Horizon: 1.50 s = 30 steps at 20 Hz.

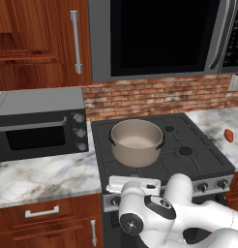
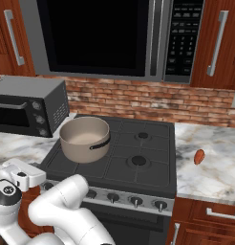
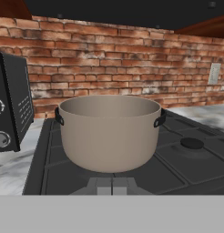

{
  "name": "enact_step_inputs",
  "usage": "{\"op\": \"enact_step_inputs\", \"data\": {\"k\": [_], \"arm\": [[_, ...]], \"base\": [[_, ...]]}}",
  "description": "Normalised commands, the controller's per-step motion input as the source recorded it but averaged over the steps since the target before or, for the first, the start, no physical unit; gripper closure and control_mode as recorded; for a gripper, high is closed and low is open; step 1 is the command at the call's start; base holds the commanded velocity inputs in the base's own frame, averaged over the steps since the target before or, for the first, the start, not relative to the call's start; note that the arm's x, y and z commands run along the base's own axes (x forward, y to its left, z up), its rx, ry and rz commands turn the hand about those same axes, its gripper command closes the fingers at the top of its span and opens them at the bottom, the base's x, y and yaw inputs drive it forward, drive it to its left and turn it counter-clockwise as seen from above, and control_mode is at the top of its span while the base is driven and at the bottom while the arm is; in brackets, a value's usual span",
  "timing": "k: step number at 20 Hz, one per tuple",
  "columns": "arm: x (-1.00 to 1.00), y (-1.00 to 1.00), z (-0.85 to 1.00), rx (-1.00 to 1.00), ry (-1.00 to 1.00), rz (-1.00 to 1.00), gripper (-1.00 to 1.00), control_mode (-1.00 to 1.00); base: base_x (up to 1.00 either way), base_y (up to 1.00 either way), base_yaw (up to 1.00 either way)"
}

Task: Turn on the burner for the pot on the stove. Wait thirty seconds for the pot to heat up. Then add the sweet potato to the pot.

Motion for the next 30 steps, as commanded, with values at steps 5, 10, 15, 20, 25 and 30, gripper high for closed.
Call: {"op": "enact_step_inputs", "data": {"k": [5, 10, 15, 20, 25, 30], "arm": [[0.0, 0.0, 0.0, 0.0, 0.0, 0.0, 1.0, -1.0], [0.0, 0.0, 0.0, 0.0, 0.0, 0.0, 1.0, -1.0], [0.0, 0.0, 0.0, 0.0, 0.0, 0.0, 1.0, -1.0], [0.0, 0.0, 0.0, 0.0, 0.0, 0.0, 1.0, -1.0], [0.0, 0.0, 0.0, 0.0, 0.0, 0.0, 1.0, -1.0], [0.0, 0.0, 0.0, 0.0, 0.0, 0.0, 1.0, -1.0]], "base": [[0.0, 0.0, 0.0], [0.0, 0.0, 0.0], [0.0, 0.0, 0.0], [0.0, 0.0, 0.0], [0.0, 0.0, 0.0], [0.0, 0.0, 0.0]]}}
